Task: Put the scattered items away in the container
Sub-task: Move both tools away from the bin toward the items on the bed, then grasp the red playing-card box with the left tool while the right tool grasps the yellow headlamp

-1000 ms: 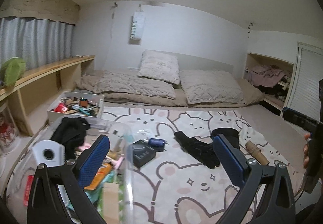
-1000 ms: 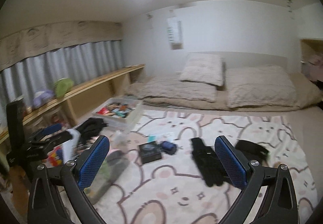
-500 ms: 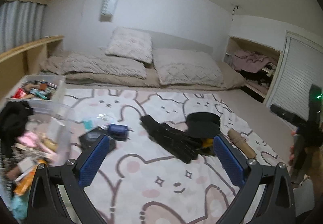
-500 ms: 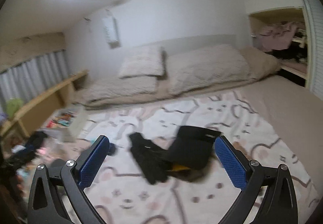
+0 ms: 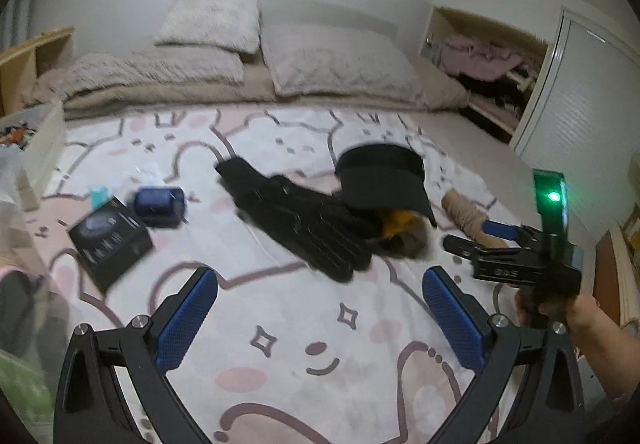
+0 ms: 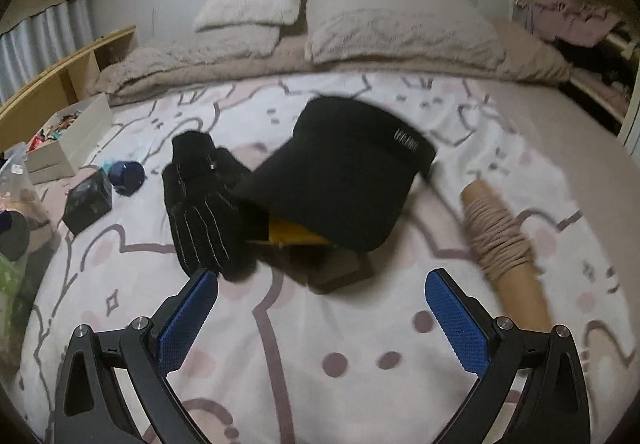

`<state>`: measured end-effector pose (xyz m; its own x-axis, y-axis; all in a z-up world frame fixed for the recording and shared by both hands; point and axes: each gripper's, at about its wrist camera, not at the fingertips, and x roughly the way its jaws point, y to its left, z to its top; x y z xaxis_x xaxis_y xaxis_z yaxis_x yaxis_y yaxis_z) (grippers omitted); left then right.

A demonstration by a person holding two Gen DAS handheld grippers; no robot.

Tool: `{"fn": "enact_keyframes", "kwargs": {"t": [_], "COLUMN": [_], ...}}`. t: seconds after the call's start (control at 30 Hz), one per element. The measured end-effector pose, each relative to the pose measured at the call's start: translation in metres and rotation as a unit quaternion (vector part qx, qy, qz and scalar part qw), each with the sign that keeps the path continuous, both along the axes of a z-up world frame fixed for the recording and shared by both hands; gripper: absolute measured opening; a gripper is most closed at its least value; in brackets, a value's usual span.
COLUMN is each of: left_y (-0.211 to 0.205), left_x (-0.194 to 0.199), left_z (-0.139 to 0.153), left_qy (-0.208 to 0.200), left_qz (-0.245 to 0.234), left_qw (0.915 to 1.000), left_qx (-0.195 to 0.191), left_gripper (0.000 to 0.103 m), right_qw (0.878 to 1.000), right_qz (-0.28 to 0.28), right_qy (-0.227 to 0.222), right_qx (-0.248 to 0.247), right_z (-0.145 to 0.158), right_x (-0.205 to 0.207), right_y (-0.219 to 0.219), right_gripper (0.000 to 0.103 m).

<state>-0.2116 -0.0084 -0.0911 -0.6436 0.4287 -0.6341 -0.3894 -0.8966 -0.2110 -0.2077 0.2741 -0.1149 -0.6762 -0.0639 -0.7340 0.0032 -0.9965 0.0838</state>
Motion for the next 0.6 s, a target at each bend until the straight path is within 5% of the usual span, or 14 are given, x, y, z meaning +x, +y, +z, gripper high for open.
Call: {"fn": "enact_keyframes", "kwargs": {"t": [0.17, 0.23, 0.6], "left_y": [0.019, 0.027, 0.101], "left_x": [-0.024, -0.035, -0.067], "left_z": [-0.037, -0.050, -0.100], "left_qy": [-0.038, -0.057, -0.116], "left_qz": [-0.024, -0.035, -0.184], "left_qw": [0.9990, 0.9977, 0.9744], "left_qx": [-0.001, 0.010, 0.056], "left_gripper": [0.103, 0.103, 0.102], "right_qw": [0.998, 0.997, 0.996], "right_qz": [-0.027, -0.030, -0.041], "right_qy": [-0.034, -0.045, -0.059], "right_qx": [-0.055, -0.049, -0.047], "right_z": [-0.023, -0.029, -0.034], "right_x": [-0.027, -0.036, -0.082], "right_y": [0.005, 0.005, 0.028], "right_gripper": [0.094, 0.083, 0.081]}}
